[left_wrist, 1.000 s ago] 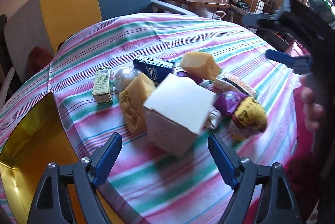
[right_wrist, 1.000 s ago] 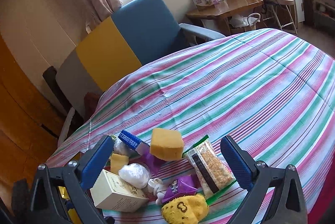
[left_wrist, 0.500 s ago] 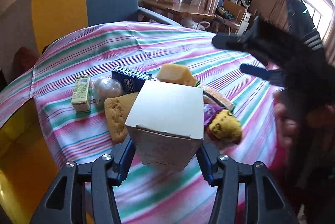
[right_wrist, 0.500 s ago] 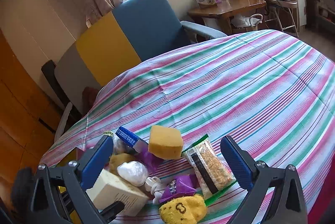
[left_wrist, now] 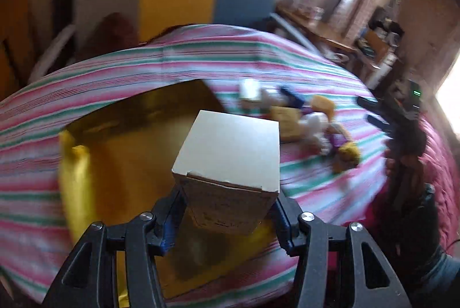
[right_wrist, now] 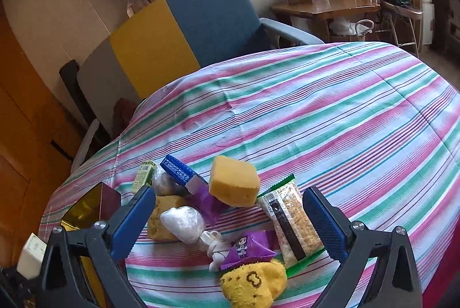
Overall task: Organize objects
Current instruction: 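Carry the white box over the gold tray and release it inside with the left gripper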
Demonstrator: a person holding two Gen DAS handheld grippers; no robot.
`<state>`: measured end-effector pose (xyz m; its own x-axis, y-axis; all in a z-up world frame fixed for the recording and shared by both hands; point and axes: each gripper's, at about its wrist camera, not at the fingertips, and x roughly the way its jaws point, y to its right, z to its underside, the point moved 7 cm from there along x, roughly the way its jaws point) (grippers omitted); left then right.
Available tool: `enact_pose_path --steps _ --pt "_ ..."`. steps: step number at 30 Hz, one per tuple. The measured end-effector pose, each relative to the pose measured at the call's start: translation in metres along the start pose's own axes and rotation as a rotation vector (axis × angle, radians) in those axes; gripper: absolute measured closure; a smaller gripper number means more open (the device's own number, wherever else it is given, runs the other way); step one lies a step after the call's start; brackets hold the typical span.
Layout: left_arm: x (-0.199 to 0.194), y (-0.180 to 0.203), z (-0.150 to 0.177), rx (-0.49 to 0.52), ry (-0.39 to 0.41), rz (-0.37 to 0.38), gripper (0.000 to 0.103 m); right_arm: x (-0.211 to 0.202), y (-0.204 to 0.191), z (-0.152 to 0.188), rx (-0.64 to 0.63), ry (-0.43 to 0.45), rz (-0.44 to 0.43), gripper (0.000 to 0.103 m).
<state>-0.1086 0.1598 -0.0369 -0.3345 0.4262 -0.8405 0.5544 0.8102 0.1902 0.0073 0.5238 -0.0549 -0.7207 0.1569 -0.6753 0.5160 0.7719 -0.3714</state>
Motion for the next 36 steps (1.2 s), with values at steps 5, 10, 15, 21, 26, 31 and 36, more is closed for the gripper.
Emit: enact_pose_path --steps 5,10,15,21,26,31,36 --pt "0.014 -0.08 0.015 -0.13 -0.073 -0.116 0.048 0.003 -0.005 0.003 -0.024 -0.014 0.003 0.0" --pt "0.032 -0.107 0.013 -0.149 -0.104 -0.152 0.048 0.009 -0.018 0.009 -0.066 -0.047 -0.047 0.009" --pt "0.043 -0.116 0.011 -0.132 -0.127 -0.167 0.048 0.023 -0.037 0.024 -0.145 -0.116 -0.075 0.027" --pt "0.048 -0.121 0.007 -0.126 -0.137 -0.161 0.048 0.041 -0.061 0.043 -0.281 -0.184 -0.058 0.027" --pt "0.055 -0.136 0.0 -0.128 -0.166 -0.175 0.048 0.063 -0.063 0.049 -0.354 -0.224 0.013 0.027" --pt "0.06 -0.153 -0.01 -0.139 -0.182 -0.204 0.048 0.077 -0.07 0.058 -0.425 -0.274 0.024 0.078" --pt "0.069 -0.169 -0.02 -0.149 -0.196 -0.226 0.048 0.076 -0.074 0.061 -0.486 -0.26 0.055 0.08"
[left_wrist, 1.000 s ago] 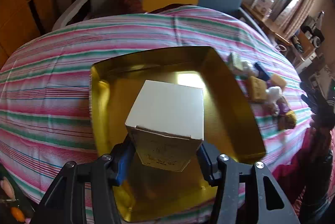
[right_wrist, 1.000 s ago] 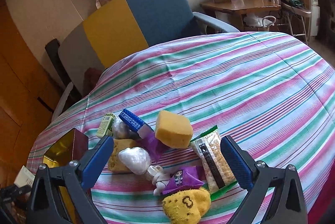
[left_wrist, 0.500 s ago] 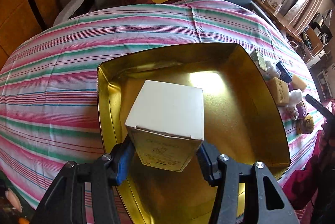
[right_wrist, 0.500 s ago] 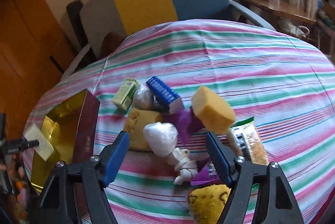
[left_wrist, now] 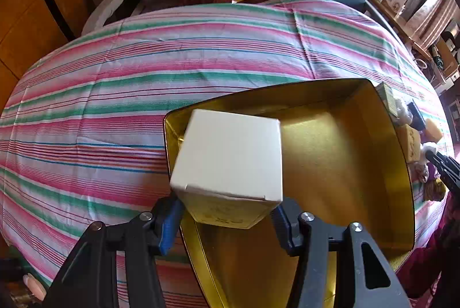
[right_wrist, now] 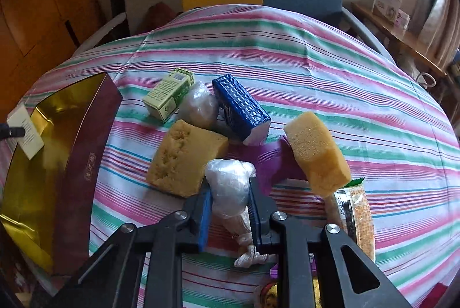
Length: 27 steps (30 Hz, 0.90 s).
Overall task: Organize objects
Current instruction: 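Carry the white box over the gold tray and release it inside with the left gripper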
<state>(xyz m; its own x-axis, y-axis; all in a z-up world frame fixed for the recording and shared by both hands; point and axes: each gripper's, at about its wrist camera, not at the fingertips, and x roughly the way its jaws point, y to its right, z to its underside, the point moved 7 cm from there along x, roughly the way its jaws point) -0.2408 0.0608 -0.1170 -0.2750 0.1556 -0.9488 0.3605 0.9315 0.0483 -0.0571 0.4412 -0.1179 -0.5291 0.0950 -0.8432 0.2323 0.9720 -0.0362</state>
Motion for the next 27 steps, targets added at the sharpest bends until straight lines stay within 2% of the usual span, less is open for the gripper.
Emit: enact_pose_path --steps 4,7,11,16,18,21,22,24,27 --pt "0.014 -0.005 -0.005 -0.028 -0.025 -0.025 0.048 -0.002 0.001 0.0 -0.004 0.005 0.004 0.081" --pt "0.011 -0.006 -0.007 -0.073 0.003 0.002 0.046 -0.003 0.001 -0.002 -0.001 0.013 0.006 0.081" --pt "-0.007 -0.008 -0.008 -0.099 0.075 0.004 0.041 -0.006 0.001 -0.005 0.003 0.029 0.005 0.081" --pt "-0.05 -0.02 0.0 -0.136 0.205 -0.054 0.04 -0.009 0.002 -0.006 0.009 0.043 0.009 0.081" --pt "-0.076 -0.026 0.011 -0.169 0.278 -0.039 0.041 -0.011 0.004 -0.007 0.014 0.05 0.014 0.081" --pt "-0.101 -0.03 0.033 -0.203 0.344 -0.018 0.044 -0.014 0.005 -0.007 0.02 0.059 0.013 0.081" --pt "-0.105 -0.027 0.042 -0.2 0.353 -0.004 0.05 -0.014 0.004 -0.008 0.019 0.062 0.014 0.081" --pt "-0.101 -0.019 0.06 -0.186 0.344 0.009 0.054 -0.015 0.003 -0.008 0.013 0.066 0.015 0.081" --pt "-0.074 -0.006 0.072 -0.149 0.275 0.025 0.058 -0.015 0.001 -0.007 0.002 0.066 0.018 0.081"
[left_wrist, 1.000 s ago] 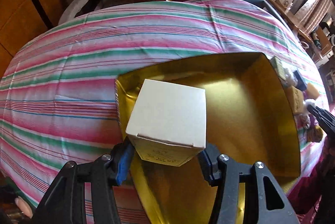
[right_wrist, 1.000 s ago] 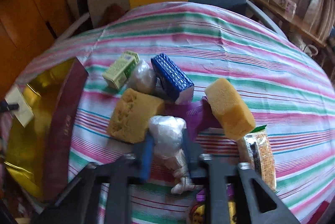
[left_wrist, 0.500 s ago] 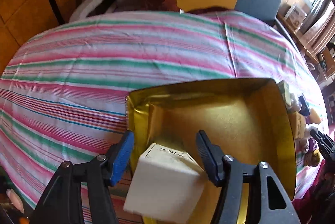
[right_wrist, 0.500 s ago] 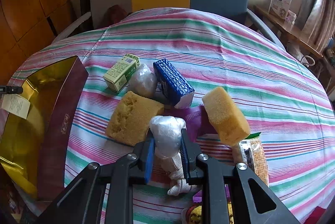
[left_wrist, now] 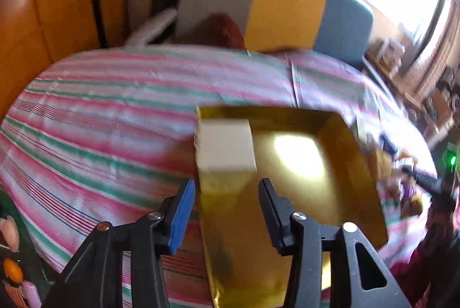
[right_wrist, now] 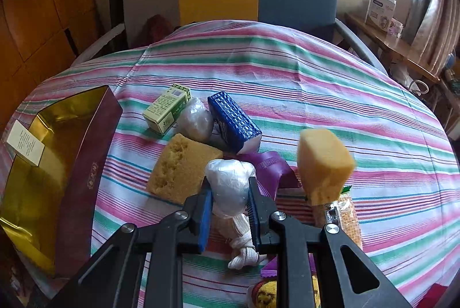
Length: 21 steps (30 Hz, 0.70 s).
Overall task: Organize objects
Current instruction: 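Carry the white box over the gold tray and release it inside with the left gripper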
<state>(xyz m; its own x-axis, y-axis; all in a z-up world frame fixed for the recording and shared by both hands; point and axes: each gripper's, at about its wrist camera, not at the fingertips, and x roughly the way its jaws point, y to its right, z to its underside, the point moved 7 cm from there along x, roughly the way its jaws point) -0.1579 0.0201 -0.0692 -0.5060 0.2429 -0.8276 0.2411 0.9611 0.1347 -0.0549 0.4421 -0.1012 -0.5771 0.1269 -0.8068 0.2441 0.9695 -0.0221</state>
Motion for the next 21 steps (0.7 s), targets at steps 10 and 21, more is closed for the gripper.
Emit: enact_pose_path --steps 10,21 --pt "0.084 0.01 -0.026 -0.037 -0.067 -0.018 0.059 -0.005 0.006 -0.001 0.02 0.021 0.012 0.081" --pt "0.048 0.009 -0.006 -0.031 -0.013 0.021 0.057 -0.007 0.005 -0.003 0.018 0.032 0.014 0.081"
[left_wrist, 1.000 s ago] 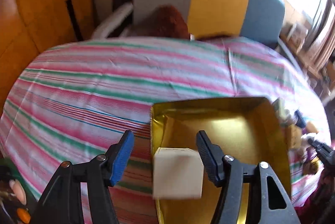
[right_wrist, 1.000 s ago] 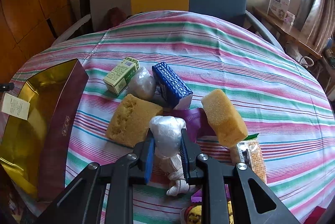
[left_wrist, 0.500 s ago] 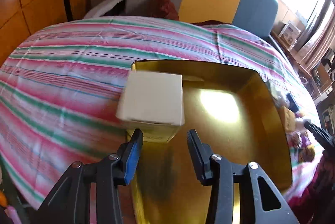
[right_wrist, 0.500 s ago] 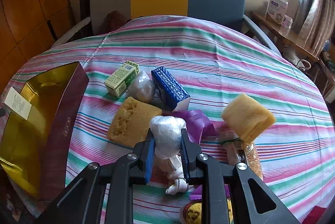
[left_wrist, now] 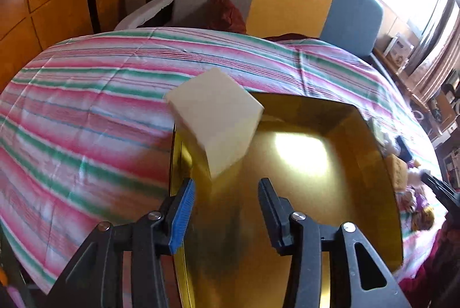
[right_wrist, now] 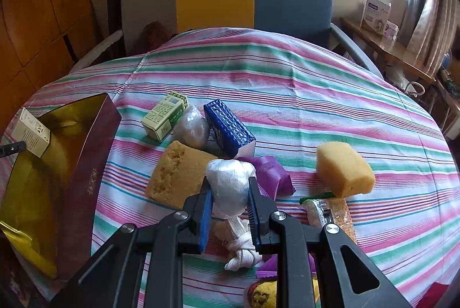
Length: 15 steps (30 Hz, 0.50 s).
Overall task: Organize objects
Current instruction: 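Carry the white box over the gold tray and release it inside with the left gripper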
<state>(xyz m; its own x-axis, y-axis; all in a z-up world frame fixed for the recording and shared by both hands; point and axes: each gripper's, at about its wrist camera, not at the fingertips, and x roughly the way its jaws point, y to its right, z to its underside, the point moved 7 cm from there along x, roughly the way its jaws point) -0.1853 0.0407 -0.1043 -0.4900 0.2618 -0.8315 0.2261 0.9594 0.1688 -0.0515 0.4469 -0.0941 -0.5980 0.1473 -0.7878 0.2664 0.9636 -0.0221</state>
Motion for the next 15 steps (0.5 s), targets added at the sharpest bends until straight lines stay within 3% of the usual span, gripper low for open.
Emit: enact_pose_path --steps 8,15 --pt "-0.053 0.023 0.054 0.062 0.091 0.034 0.054 0.003 -0.003 0.002 -0.017 -0.008 0.008 0.081" --pt "-0.064 0.035 0.083 0.089 0.1 0.029 0.054 0.003 -0.003 0.005 -0.019 -0.014 0.02 0.081"
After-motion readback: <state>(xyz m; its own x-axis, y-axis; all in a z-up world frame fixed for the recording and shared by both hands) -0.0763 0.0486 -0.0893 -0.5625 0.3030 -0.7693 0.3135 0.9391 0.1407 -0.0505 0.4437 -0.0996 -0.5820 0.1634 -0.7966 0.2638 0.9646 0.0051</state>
